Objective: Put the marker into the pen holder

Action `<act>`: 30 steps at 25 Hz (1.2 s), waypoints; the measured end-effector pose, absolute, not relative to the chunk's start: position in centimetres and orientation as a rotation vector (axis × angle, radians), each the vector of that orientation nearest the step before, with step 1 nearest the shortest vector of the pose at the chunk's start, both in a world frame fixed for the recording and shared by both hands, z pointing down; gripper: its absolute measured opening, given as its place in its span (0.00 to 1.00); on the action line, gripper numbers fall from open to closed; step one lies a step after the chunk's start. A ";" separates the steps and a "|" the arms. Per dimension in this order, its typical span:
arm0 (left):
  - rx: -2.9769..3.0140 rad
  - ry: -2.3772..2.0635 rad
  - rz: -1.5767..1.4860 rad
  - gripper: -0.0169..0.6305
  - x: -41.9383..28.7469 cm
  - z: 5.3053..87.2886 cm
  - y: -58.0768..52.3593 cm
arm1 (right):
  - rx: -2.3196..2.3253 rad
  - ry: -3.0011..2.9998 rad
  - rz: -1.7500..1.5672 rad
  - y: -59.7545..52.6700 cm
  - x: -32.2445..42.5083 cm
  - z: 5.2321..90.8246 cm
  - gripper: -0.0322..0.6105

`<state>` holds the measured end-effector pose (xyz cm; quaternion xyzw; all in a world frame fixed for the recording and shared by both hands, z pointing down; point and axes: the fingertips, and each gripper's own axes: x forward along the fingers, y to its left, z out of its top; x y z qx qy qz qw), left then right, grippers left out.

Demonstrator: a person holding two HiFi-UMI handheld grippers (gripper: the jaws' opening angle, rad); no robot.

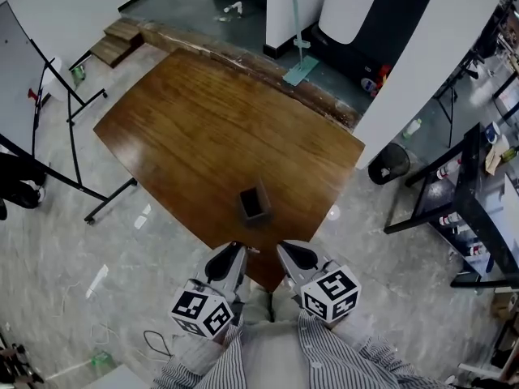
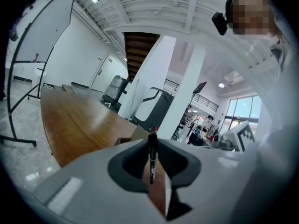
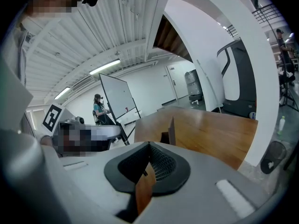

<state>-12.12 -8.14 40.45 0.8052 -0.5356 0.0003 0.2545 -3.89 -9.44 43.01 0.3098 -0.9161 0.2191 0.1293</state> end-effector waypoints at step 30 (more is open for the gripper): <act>2.213 -1.451 0.061 0.12 -14.4 41.5 -18.3 | 0.898 -2.573 0.813 -14.0 -4.3 47.0 0.05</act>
